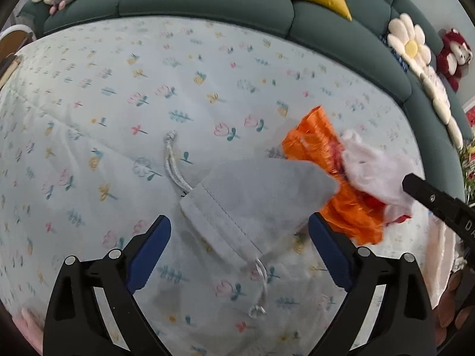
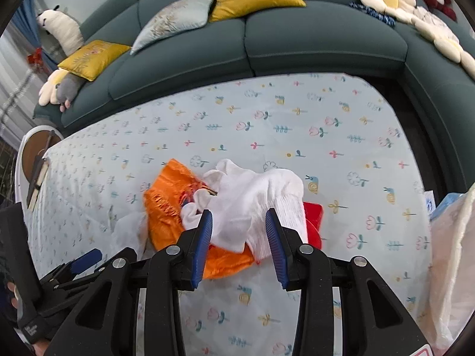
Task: Collect trash
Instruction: 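Grasp the grey drawstring pouch with the left gripper while the right grasps the white glove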
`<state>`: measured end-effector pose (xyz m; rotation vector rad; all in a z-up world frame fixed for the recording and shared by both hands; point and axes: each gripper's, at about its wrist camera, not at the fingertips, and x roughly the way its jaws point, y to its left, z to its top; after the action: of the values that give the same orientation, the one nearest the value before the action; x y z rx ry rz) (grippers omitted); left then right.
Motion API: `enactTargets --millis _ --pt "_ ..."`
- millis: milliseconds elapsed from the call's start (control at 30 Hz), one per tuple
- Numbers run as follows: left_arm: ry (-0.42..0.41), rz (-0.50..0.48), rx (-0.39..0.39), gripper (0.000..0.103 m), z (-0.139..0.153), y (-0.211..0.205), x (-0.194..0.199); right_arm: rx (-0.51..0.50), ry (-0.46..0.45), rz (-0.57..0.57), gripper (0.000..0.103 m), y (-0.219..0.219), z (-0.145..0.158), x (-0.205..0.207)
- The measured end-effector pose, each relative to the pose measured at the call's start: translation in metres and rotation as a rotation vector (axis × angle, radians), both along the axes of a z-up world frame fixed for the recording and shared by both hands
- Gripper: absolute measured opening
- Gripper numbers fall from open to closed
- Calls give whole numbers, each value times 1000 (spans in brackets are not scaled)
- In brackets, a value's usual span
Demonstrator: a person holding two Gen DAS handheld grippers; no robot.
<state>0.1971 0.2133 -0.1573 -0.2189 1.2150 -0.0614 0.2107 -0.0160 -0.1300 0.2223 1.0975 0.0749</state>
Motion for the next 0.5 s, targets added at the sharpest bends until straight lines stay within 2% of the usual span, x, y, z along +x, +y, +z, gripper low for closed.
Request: enactTargets --millis 100,167,200,233,267,300,333,433,500 --pt "-2 -19 20 84 -7 -4 2 -1 23 -3 37 2 -11 4" --pt "-23 -42 40 75 -7 -8 2 -6 39 2 32 2 -17 4" --pt "-30 -51 43 67 -6 -10 1 -9 45 4 29 2 -20 3" --pt "-36 -56 47 59 -5 -11 0 -10 53 5 23 2 -23 2" --pt "-39 -60 50 56 -5 -12 -2 -7 65 5 14 2 -27 0" --pt "-42 -69 54 44 -4 -14 -4 2 74 5 10 0 -29 -2" --pt "-42 -76 51 29 -4 -14 -6 10 80 3 9 -1 -31 -5" --pt "-27 -86 11 14 -4 -18 -14 15 95 -1 6 -5 -38 -18" --pt "-22 -86 -3 11 -4 -20 -21 17 107 -2 6 -7 -42 -28"
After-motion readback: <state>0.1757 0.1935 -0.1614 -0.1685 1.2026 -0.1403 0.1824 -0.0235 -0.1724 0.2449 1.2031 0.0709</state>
